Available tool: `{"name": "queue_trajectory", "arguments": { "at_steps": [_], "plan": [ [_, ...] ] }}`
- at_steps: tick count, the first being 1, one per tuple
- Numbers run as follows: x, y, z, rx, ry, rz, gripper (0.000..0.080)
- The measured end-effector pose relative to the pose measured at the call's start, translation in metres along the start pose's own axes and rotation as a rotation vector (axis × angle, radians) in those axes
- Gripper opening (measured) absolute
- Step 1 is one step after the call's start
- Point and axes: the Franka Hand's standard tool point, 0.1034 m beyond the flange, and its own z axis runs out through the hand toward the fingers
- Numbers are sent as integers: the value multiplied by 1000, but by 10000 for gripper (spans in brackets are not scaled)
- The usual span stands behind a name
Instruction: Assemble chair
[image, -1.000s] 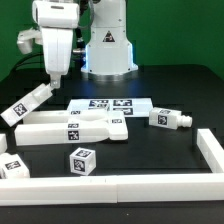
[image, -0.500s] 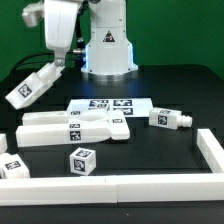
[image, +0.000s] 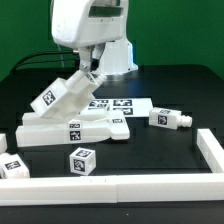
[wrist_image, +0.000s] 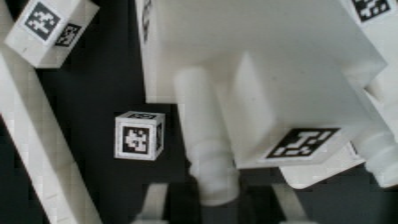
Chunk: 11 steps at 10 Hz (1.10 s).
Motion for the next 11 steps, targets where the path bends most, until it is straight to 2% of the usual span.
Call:
{"name": "queue_trajectory", "arguments": {
  "at_steps": [1, 2, 4, 5, 7, 8, 9, 10, 11],
  "plan": [
    [-8, -18, 10, -39, 59, -100, 94],
    [-17, -32, 15, -7, 46, -84, 94],
    [-12, -29, 13, -11, 49, -84, 94],
    [-6, -27, -1, 22, -4, 13, 94],
    [30, -4, -29, 43, -75, 184, 94],
    [43, 10, -34, 53, -104, 268, 94],
    [49, 17, -35, 55, -131, 359, 89],
    [49, 13, -28, 40, -95, 291, 77],
    [45, 4, -25, 55, -102, 290, 77]
  ]
}}
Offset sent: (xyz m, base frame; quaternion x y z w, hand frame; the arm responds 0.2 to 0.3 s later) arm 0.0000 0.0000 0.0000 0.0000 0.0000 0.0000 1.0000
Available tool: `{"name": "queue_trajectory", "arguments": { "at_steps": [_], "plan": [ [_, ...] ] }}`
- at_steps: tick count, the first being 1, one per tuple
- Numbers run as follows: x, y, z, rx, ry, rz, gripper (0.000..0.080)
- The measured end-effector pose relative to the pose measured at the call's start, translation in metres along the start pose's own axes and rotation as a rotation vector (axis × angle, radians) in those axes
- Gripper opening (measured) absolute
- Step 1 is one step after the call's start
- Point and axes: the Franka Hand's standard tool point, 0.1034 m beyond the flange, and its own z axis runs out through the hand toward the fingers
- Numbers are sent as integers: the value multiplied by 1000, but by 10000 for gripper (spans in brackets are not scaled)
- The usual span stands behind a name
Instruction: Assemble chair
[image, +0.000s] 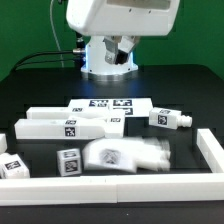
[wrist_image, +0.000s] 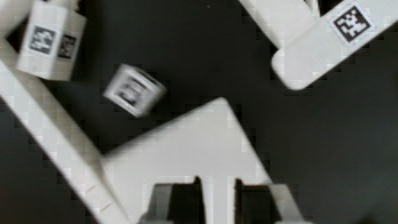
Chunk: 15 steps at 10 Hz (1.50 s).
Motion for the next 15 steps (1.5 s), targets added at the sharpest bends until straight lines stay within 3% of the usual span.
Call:
{"name": "queue_trajectory", "arguments": {
  "at_steps": [4, 5, 6, 7, 8, 9, 13, 14, 15],
  "plan": [
    [3, 0, 1, 0, 2, -3, 54],
    [3, 0, 1, 0, 2, -4, 123],
    [5, -1, 2, 2, 1, -11, 302],
    [15, -2, 4, 11, -11, -84, 302],
    [35, -4, 10, 17, -14, -177, 485],
    [48, -12, 14, 18, -16, -214, 594],
    [50, -12, 13, 16, -2, -226, 647],
    [64, -16, 14, -10, 57, -303, 647],
    [76, -22, 14, -9, 76, -366, 649]
  ]
}}
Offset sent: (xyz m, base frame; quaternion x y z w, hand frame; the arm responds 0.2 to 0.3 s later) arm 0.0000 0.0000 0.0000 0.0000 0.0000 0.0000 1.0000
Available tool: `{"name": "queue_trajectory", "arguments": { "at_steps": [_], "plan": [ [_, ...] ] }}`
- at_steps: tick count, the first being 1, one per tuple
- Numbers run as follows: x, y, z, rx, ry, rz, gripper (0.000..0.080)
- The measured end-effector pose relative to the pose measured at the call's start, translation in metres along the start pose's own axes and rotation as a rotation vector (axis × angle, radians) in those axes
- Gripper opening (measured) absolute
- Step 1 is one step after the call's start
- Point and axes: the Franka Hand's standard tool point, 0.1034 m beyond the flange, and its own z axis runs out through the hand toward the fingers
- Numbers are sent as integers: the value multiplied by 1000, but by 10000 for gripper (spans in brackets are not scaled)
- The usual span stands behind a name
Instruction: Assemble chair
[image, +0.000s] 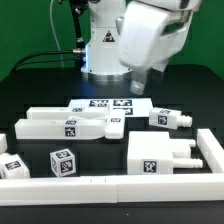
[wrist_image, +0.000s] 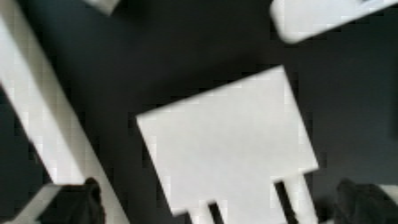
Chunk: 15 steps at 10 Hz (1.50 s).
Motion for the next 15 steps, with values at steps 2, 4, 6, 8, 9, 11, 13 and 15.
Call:
{"name": "queue_trajectory", "arguments": {
  "at_steps": [2, 4, 6, 8, 9, 11, 13, 15],
  "plan": [
    [12, 5, -1, -16, 47, -77, 649],
    [12, 4, -1, -14, 46, -74, 649],
    [12, 4, 1, -13, 47, -87, 649],
    [19, 0, 21, 25, 64, -124, 649],
    [30, 1, 30, 36, 83, -139, 649],
    [42, 3, 35, 2, 136, -155, 649],
    [41, 2, 36, 6, 133, -155, 649],
    [43, 2, 37, -6, 145, -168, 649]
  ]
}}
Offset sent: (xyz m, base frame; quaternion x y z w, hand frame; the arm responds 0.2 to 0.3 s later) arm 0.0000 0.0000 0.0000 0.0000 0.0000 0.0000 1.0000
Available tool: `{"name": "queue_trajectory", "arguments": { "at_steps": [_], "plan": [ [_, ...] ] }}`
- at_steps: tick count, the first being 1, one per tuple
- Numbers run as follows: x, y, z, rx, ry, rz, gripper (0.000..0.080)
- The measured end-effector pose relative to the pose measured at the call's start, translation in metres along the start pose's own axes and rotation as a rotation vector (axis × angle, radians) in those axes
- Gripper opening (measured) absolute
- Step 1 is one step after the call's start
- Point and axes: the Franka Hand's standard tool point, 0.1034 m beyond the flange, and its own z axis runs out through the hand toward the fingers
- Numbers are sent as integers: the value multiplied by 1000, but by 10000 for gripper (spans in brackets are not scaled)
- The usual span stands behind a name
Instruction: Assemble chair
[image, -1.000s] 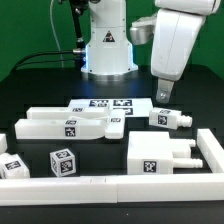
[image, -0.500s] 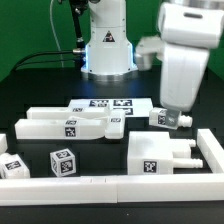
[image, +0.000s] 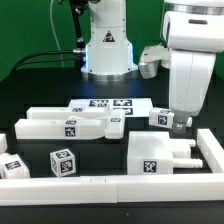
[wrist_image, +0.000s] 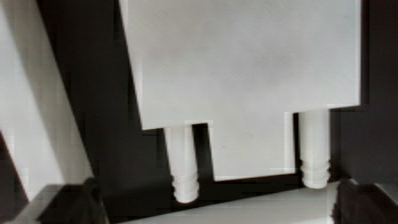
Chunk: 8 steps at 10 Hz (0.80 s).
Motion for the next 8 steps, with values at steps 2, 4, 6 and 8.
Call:
{"name": "queue_trajectory", "arguments": {
  "at_steps": [2, 4, 6, 8],
  "plan": [
    [2, -11, 15, -25, 38, -54, 649],
    [3, -18, 31, 2, 43, -54, 649],
    [6, -24, 41, 14, 45, -55, 649],
    [8, -28, 50, 28, 44, -58, 649]
  ]
}}
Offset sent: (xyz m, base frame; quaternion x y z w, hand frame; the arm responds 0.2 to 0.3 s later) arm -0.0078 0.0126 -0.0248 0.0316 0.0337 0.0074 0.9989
